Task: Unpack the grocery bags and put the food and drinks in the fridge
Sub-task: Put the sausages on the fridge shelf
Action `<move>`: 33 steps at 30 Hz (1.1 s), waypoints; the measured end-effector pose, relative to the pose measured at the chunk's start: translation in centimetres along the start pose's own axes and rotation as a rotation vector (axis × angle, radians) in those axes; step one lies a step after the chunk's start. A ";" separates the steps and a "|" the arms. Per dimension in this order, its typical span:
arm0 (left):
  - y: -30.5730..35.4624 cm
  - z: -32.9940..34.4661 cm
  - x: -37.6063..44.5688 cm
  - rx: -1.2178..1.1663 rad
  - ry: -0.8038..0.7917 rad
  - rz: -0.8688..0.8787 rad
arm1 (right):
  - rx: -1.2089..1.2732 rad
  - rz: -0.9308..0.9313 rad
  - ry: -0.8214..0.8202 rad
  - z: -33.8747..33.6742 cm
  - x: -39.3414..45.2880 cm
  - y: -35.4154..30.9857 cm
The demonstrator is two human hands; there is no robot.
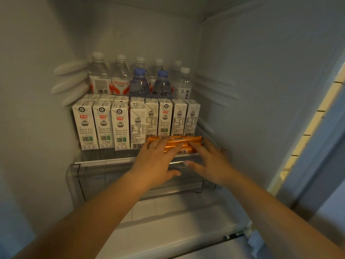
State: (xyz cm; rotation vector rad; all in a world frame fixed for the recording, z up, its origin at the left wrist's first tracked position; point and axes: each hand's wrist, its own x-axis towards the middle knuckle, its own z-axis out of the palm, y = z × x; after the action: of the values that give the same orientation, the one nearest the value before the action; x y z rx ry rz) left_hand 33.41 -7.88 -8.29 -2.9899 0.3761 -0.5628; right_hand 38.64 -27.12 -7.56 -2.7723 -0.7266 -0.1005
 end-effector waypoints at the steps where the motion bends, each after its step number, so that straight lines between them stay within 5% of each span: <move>1: 0.2 0.0 -0.3 -0.007 0.018 -0.016 | 0.030 0.013 0.009 -0.1 0.2 0.2; 8: 0.7 0.1 -0.9 -0.009 0.018 -0.071 | 0.172 -0.081 0.021 -0.9 1.8 1.5; 16: 0.5 0.1 -0.5 -0.015 -0.013 -0.056 | 0.133 -0.163 0.033 -0.4 2.0 1.6; 22: 0.4 0.1 -0.3 -0.024 -0.016 -0.045 | -0.161 -0.228 0.111 1.2 1.2 0.2; 33: 0.4 0.2 -0.4 -0.079 0.039 -0.075 | -0.081 -0.232 0.130 0.7 1.2 0.0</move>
State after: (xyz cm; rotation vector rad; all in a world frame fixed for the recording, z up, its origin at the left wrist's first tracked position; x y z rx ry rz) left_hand 33.05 -8.17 -8.69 -3.0841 0.2960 -0.6275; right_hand 39.73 -26.38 -8.11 -2.7141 -1.0267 -0.3594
